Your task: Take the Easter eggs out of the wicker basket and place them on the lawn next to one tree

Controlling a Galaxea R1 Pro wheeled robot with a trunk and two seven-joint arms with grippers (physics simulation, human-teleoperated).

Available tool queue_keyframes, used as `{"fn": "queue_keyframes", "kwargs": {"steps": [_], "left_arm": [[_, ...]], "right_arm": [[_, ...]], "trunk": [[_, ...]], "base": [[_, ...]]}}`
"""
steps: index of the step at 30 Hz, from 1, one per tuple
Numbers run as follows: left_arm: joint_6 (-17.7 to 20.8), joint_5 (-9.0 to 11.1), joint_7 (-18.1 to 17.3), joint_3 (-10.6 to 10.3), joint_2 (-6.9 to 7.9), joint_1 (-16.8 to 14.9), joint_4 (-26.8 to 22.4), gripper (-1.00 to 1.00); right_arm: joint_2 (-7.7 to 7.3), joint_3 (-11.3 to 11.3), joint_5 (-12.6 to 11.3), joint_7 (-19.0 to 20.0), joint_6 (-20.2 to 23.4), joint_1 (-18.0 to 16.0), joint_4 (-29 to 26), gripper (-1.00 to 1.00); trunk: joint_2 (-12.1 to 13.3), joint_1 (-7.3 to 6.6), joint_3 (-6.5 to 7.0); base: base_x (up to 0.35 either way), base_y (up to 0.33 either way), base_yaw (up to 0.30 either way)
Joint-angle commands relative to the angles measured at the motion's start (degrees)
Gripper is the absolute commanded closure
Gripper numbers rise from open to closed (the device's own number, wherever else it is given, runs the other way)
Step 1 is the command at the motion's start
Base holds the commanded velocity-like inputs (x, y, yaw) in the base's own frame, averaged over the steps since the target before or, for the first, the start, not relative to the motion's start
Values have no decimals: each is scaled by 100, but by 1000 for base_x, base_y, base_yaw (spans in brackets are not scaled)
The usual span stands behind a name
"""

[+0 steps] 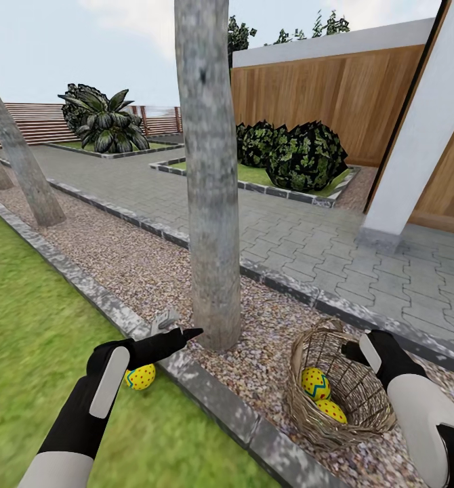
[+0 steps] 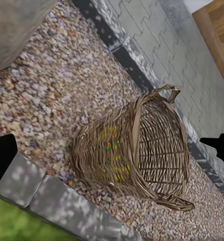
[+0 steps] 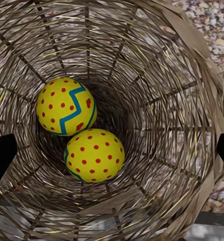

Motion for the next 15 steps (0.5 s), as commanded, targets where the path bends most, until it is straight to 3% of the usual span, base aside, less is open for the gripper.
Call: {"fn": "queue_keyframes", "kwargs": {"steps": [1,10,15], "left_arm": [[34,-37,-48,19,-7,-4,-2,-100],[38,-37,-49,18,-7,-4,-4,-100],[38,-37,-49,8,-7,-4,-4,-100]], "right_arm": [[4,-3,-54,-39,16,-2,-7,-100],[-14,-5,-54,-44,16,-2,12,-100],[-25,-9,-54,-46,16,-2,28,-100]], "trunk": [[-2,-1,-5],[-2,-1,-5],[-203,109,-95]], "base": [[0,0,0],[0,0,0],[0,0,0]]}}
